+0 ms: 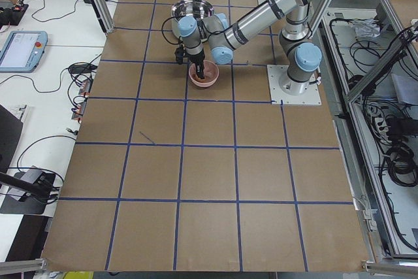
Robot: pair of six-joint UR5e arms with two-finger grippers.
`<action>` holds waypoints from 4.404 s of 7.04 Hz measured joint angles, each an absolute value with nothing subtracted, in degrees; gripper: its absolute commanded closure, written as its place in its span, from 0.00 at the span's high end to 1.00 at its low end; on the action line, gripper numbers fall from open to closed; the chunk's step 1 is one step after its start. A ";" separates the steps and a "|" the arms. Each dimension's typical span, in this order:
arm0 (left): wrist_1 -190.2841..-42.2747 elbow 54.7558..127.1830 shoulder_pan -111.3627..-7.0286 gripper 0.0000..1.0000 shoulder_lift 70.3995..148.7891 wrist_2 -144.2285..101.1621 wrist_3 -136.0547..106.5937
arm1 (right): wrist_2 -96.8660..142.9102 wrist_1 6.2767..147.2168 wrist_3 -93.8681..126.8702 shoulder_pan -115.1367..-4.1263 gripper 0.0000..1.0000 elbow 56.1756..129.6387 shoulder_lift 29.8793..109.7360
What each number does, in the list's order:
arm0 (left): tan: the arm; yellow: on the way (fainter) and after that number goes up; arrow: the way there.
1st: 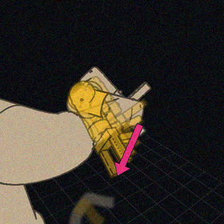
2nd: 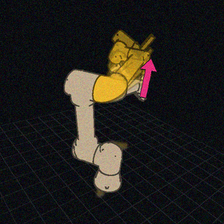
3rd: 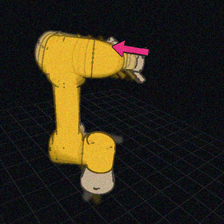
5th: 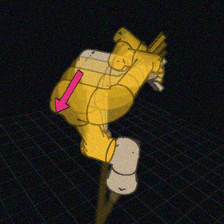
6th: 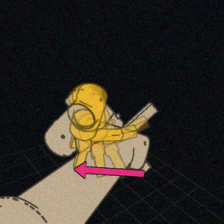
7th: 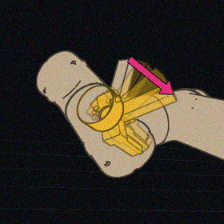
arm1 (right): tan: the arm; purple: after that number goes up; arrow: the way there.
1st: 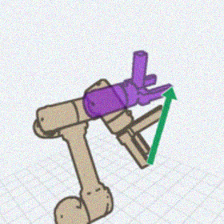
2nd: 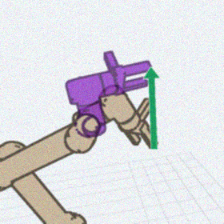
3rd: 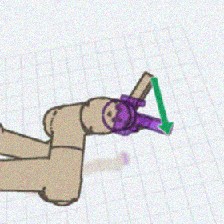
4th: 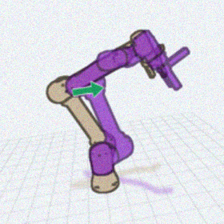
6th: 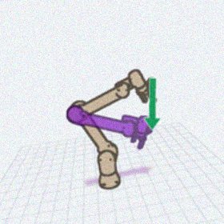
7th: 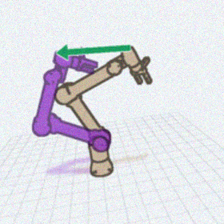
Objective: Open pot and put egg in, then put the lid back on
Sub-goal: 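Close the left gripper on the egg and lift it from the bowl, then carry the egg with the left gripper over the open pot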
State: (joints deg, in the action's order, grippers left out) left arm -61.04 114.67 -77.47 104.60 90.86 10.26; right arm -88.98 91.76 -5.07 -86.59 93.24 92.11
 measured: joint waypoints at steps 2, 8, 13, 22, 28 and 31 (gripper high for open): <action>-59.69 114.82 -77.41 0.69 104.66 90.92 10.39 | -89.02 91.78 -5.04 -86.62 0.33 93.25 92.11; -59.43 114.10 -77.35 0.67 106.37 91.15 10.75 | -89.02 91.76 -5.10 -86.66 0.33 93.34 92.11; -59.33 113.90 -77.35 0.35 108.11 91.14 10.72 | -88.95 91.76 -5.10 -86.66 0.33 93.37 92.11; -59.70 113.32 -77.40 0.21 106.59 91.09 11.11 | -88.95 91.76 -5.10 -86.66 0.33 93.40 92.11; -77.41 104.64 -83.37 0.18 96.54 91.20 5.62 | -89.03 91.74 -5.14 -86.66 0.33 93.43 92.11; -77.65 98.05 -98.43 0.10 99.28 91.13 -11.86 | -89.09 91.65 -5.94 -86.47 0.33 93.43 92.05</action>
